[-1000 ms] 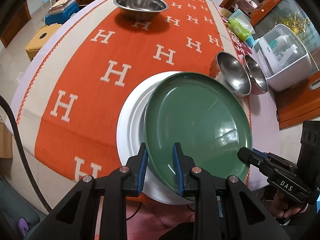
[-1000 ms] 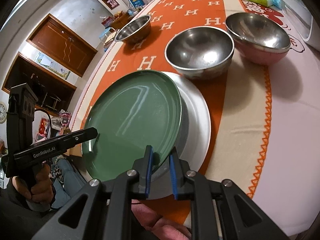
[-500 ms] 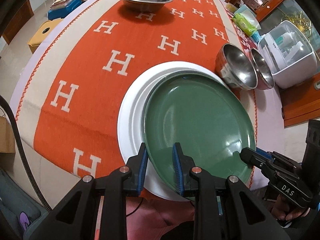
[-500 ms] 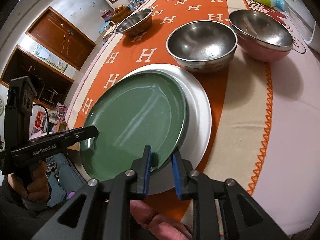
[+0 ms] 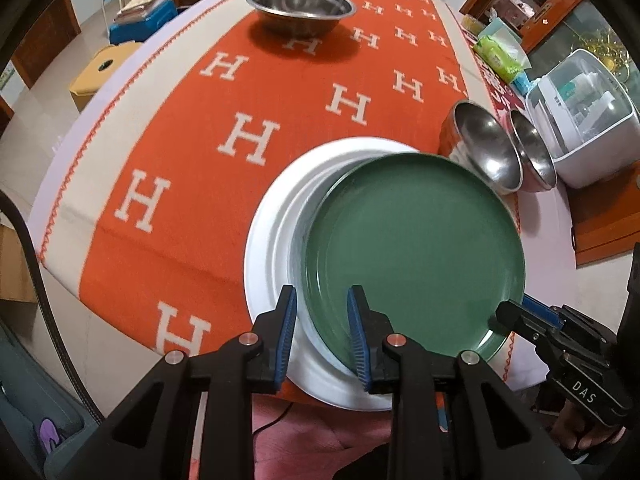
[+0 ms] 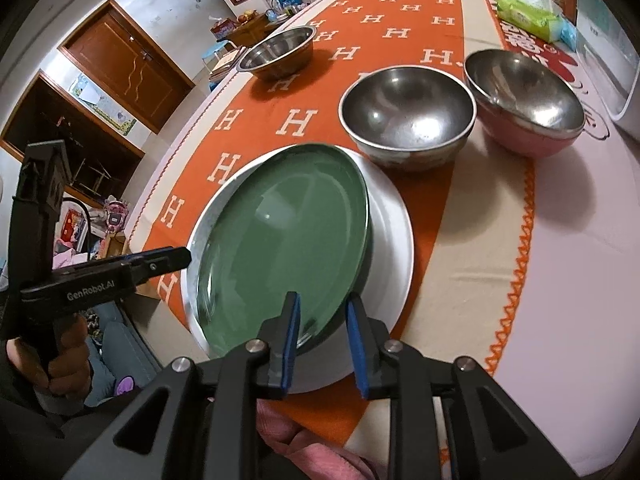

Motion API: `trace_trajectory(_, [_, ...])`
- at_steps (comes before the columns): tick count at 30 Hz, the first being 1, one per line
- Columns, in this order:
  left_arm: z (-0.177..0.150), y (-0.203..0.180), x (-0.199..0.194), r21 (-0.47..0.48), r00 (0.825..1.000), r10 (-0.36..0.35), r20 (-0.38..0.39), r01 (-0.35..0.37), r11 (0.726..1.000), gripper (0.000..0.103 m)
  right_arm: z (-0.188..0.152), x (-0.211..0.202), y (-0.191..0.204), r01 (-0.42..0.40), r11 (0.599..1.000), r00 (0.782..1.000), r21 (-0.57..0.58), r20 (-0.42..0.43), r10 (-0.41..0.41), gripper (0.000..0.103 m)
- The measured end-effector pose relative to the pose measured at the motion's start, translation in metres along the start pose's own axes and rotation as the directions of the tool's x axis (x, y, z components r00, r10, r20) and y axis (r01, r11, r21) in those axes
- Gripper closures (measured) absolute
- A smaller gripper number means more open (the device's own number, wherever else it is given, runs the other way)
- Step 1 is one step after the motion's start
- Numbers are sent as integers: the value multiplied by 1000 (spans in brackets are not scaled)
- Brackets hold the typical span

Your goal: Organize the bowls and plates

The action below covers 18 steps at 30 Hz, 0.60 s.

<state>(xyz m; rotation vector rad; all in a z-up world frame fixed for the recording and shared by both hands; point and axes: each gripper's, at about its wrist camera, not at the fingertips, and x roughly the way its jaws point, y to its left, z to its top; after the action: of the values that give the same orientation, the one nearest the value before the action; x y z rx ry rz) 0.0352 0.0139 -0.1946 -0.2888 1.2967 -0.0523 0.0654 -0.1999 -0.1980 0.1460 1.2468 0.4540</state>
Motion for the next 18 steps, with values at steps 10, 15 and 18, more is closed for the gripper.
trace_trajectory(10, [15,1,-28,2,995,18,93,-19,1000,76,4,-20,1,13,999,998,-46,64,-10,74])
trace_trajectory(15, [26,-1,-49,11,989,17,146,-18,1000,75,10,-36,8,42,996,992,-80,122,-32,63])
trace_trajectory(18, [36,0,-61,28,985,10,172,-15,1000,73,14,-41,14,57,994,988,-89,151,-44,61])
